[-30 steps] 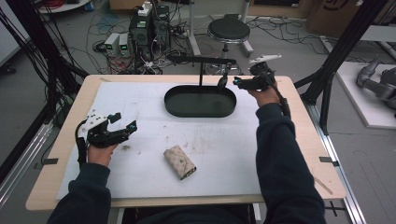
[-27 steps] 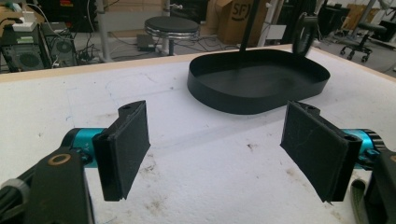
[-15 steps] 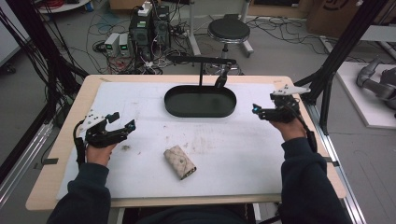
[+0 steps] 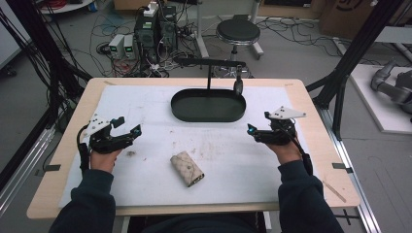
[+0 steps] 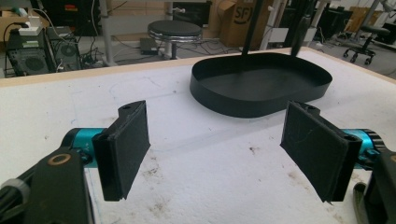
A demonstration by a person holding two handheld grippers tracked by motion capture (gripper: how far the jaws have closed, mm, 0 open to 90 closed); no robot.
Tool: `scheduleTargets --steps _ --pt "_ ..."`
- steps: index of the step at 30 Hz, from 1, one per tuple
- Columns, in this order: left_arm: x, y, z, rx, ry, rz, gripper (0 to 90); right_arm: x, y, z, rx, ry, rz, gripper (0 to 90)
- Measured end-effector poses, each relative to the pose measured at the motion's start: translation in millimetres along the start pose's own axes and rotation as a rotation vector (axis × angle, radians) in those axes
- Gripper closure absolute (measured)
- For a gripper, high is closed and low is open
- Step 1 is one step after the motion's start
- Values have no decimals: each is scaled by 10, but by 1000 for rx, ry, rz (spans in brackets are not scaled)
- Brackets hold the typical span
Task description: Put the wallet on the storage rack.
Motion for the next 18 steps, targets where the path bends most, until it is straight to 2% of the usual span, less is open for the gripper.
scheduleTargets --steps 5,7,11,18 --pt "6 10 7 5 -1 -4 232 40 102 -173 -60 20 -9 204" --pt "6 9 11 5 3 -4 232 60 189 -270 -94 30 -37 205" --pt "8 -5 18 1 15 -12 231 58 393 -537 -161 -3 -56 205" --pt "9 -6 43 3 24 -11 232 116 757 -1002 -276 -54 -133 209"
Point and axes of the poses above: each handheld gripper's, and its own axes: y roughly forward along the jaws, x roughly out of its underside, z roughly to its right, the point moved 6 cm from there along y, roughly forward along the jaws, and after that the axes turned 10 degrees about -x, right-handed, at the moved point
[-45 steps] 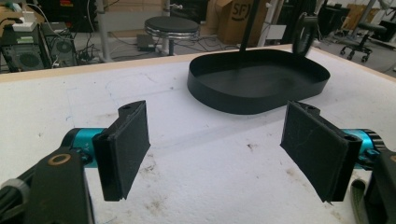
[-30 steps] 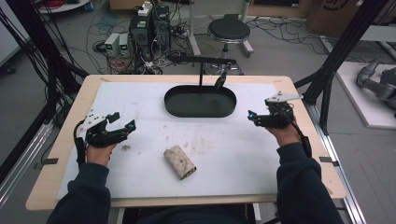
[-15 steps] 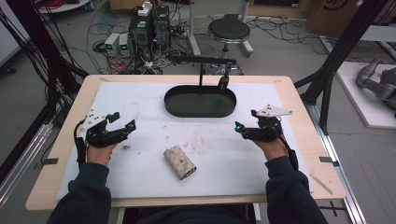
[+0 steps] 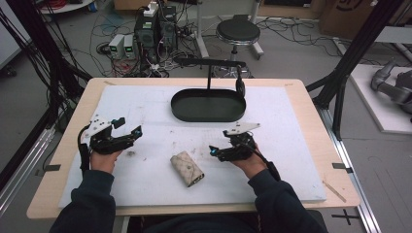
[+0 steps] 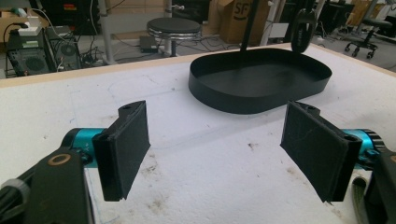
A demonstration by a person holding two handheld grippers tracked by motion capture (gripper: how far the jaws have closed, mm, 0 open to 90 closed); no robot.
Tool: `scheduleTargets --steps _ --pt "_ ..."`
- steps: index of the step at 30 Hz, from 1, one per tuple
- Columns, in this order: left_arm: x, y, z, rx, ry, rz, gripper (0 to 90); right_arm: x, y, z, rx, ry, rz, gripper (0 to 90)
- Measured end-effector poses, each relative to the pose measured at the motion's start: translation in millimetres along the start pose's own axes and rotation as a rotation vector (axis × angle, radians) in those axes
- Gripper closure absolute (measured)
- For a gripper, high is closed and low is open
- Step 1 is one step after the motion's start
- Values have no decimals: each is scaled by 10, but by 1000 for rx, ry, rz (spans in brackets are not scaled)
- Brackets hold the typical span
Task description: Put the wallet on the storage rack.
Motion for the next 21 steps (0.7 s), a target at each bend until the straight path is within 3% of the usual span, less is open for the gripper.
scheduleTargets --steps 10,13,18,21 --pt "5 -1 -26 0 -8 -4 232 -94 402 -428 -153 -30 -38 210" --pt "5 -1 -22 1 -8 -4 232 -86 490 -485 -188 -34 -58 210" --pt "9 8 -24 -3 -8 -6 232 -58 550 -562 -220 -44 -89 210" --pt "9 7 -22 -1 -5 -6 231 -25 588 -570 -209 -63 -121 227"
Point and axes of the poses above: each handheld gripper's, and its own axes: y roughly forward along the jaws, x roughly out of its underside, z roughly to its right, the point moved 6 cm from there along y, roughly forward along the jaws, and after that the axes turned 10 degrees about -x, right-handed, at the moved point
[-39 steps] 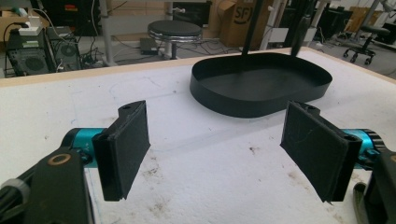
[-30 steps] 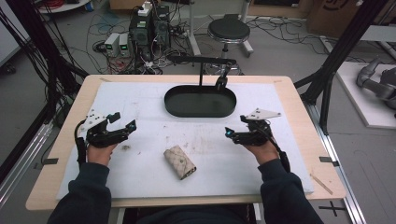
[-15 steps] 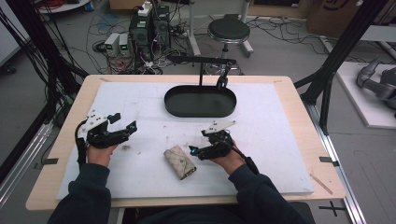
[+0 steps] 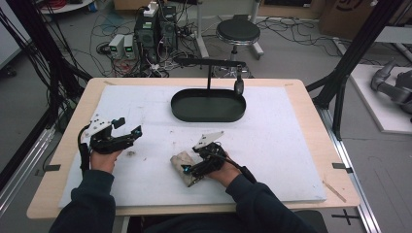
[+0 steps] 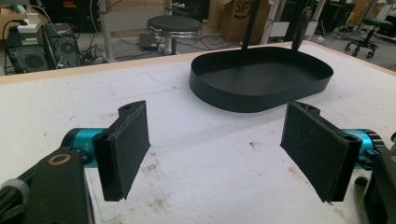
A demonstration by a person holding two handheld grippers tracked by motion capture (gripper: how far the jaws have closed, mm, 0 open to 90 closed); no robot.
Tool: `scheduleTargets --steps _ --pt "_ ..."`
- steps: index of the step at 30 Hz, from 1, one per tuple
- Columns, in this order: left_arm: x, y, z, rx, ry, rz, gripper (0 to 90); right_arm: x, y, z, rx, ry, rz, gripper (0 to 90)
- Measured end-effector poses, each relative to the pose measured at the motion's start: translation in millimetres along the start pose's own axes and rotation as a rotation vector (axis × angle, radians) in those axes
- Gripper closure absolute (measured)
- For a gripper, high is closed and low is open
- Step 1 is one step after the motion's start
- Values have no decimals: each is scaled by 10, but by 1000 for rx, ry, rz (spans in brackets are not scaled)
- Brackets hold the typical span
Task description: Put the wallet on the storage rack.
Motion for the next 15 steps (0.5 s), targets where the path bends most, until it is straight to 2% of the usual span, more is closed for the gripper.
scheduleTargets --steps 3,5,12,15 --pt "-3 -3 -1 -3 -4 3 232 4 -16 39 23 -17 -7 251" --pt "-3 -4 -2 -2 -3 3 231 9 -56 90 41 -6 -7 273" --pt "-2 0 -4 -1 -4 2 231 64 -296 359 165 -12 -24 335" --pt "0 4 -3 -1 -4 1 232 86 -395 450 237 31 -10 310"
Point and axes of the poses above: each handheld gripper's, and its own axes: y roughly forward along the jaws, x roughly out of its underside, z roughly to its right, the point moved 6 cm from there along y, roughly forward along the jaws, and after that the axes turned 10 degrees about -x, right-handed, at the moved point
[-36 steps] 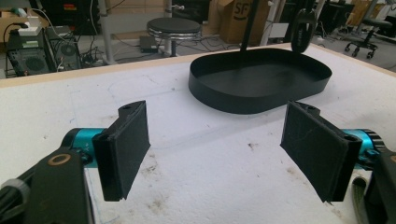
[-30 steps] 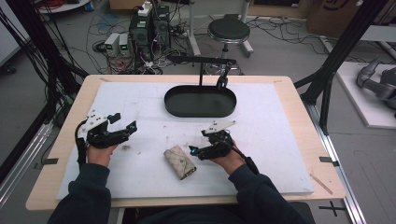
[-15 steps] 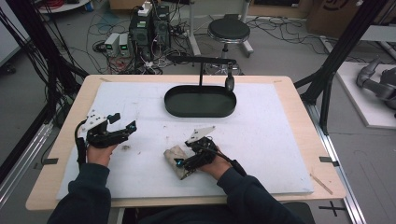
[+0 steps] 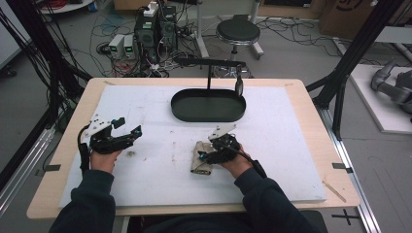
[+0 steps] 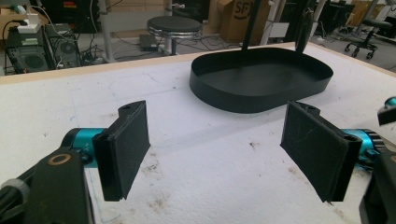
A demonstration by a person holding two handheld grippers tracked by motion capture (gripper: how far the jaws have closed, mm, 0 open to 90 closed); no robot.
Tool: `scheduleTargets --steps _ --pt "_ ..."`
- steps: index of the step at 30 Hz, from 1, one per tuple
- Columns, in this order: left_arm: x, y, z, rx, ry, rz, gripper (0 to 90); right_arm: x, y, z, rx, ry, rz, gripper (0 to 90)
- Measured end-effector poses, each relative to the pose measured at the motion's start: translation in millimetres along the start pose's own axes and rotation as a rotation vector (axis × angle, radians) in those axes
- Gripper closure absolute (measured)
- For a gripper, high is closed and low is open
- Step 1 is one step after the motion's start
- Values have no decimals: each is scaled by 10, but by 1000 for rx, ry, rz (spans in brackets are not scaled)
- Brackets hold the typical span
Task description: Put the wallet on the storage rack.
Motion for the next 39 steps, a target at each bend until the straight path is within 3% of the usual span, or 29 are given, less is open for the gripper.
scheduleTargets --steps 3,8,13,17,19,26,29,32,36,39 --pt "1 3 5 1 0 -1 232 4 -13 24 14 50 9 306" --pt "-4 -2 4 -1 -3 4 232 -30 82 -130 -27 47 2 292" --pt "-3 -1 3 0 -2 4 232 -36 126 -163 -56 54 -5 271" --pt "0 5 0 -1 -2 2 232 -82 111 -298 -117 -18 25 279" --pt "-2 3 1 -1 -1 2 232 -84 127 -361 -133 -63 19 325" --pt "-4 -1 1 -2 -4 4 232 -38 110 -362 -51 -176 -36 319" --pt "-3 0 2 -1 -3 3 232 -15 51 -281 -32 -122 -31 310" --pt "-1 3 7 -2 0 1 232 30 15 -147 4 -13 -41 233" --pt "-3 2 5 -1 1 2 232 83 63 -72 -44 167 -62 199" --pt "-3 1 3 0 -1 2 232 89 87 -56 -62 214 -68 192"
Point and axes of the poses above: each handheld gripper's, and its own axes: y roughly forward along the jaws, x roughly out of its underside, z roughly to its right, the point moved 6 cm from there along y, roughly forward along the jaws, and after that the axes turned 10 degrees about -x, right-handed, at the moved point
